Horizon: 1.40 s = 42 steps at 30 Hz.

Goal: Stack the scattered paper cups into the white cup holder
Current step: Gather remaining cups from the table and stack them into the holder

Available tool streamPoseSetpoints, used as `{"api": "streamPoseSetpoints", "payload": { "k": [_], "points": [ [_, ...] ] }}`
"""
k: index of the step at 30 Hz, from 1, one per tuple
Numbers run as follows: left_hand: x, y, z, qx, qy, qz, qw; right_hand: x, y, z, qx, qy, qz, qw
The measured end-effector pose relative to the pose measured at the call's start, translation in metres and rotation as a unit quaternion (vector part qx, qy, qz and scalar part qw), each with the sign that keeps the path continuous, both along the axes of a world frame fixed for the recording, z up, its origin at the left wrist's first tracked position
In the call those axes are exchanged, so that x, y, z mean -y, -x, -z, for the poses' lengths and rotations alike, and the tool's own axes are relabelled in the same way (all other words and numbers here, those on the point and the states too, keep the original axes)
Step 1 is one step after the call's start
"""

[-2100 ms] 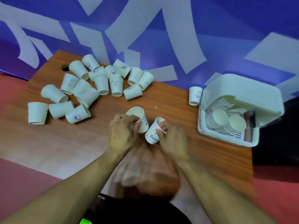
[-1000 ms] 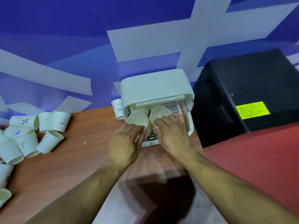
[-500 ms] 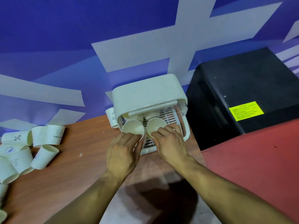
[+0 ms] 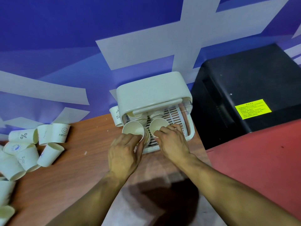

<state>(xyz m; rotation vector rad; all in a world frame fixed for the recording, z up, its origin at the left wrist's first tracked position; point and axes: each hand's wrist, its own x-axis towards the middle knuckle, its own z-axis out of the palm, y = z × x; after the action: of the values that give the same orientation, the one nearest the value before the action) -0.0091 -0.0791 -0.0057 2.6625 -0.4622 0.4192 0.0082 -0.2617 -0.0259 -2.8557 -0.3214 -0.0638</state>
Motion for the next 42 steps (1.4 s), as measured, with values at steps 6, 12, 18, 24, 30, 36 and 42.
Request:
{"api": "streamPoseSetpoints", "payload": {
  "k": [6, 12, 18, 24, 30, 36, 42],
  "points": [
    [-0.002, -0.002, 0.005, -0.042, -0.028, 0.009, 0.999, 0.001, 0.000, 0.004, 0.006, -0.007, 0.003, 1.000],
    [0.004, -0.007, 0.006, -0.108, -0.041, 0.010, 0.993, 0.002, 0.000, 0.010, 0.017, -0.018, 0.004, 1.000],
    [0.005, -0.008, 0.009, -0.126, -0.049, 0.019, 0.991, 0.002, 0.001, 0.019, 0.029, -0.045, 0.008, 0.999],
    [0.007, -0.011, 0.013, -0.181, -0.073, 0.022, 0.981, 0.005, 0.003, 0.022, 0.033, -0.055, 0.012, 0.998],
    [0.011, -0.018, 0.018, -0.249, -0.125, 0.013, 0.960, 0.005, 0.006, 0.022, 0.011, -0.043, 0.015, 0.999],
    [0.012, -0.018, 0.015, -0.264, -0.143, 0.000, 0.954, 0.002, 0.001, 0.020, -0.007, -0.041, 0.014, 0.999],
    [0.014, -0.011, 0.007, -0.272, -0.157, -0.008, 0.949, -0.009, 0.003, 0.012, -0.011, 0.006, 0.000, 1.000]
  ]
}}
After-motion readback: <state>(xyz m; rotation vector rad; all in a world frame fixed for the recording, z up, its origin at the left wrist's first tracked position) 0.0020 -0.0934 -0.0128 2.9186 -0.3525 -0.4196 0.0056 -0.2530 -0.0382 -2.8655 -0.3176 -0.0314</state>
